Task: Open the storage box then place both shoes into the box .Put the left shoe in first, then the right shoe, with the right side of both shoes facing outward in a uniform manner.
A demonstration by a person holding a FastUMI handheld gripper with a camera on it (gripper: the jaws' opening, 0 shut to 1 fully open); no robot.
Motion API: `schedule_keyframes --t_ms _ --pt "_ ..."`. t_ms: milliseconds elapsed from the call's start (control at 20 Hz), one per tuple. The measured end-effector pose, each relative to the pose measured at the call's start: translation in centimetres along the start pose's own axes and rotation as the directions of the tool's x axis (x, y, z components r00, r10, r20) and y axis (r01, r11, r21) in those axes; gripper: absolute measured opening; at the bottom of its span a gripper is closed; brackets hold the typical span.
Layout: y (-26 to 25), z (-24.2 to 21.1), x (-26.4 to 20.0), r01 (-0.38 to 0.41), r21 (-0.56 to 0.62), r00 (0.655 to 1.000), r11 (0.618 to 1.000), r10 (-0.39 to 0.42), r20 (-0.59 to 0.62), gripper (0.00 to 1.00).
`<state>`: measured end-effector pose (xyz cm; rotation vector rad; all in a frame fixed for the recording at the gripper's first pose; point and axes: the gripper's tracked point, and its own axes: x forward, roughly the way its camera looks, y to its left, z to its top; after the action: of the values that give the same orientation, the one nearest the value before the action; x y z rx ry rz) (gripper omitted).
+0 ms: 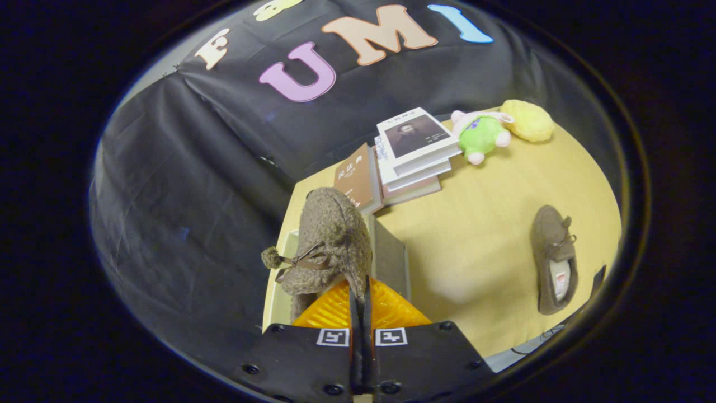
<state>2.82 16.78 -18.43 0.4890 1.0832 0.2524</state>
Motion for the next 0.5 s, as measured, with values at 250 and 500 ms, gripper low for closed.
schedule_keyframes --t_ms 250,500 --pt "2.9 -2.3 3.0 0.011 -0.043 0.999 0.999 -0.013 -0.048 0.03" --pt "4.8 -4.8 6.2 0.047 -0.069 0.993 0.997 -0.054 -0.104 0.03"
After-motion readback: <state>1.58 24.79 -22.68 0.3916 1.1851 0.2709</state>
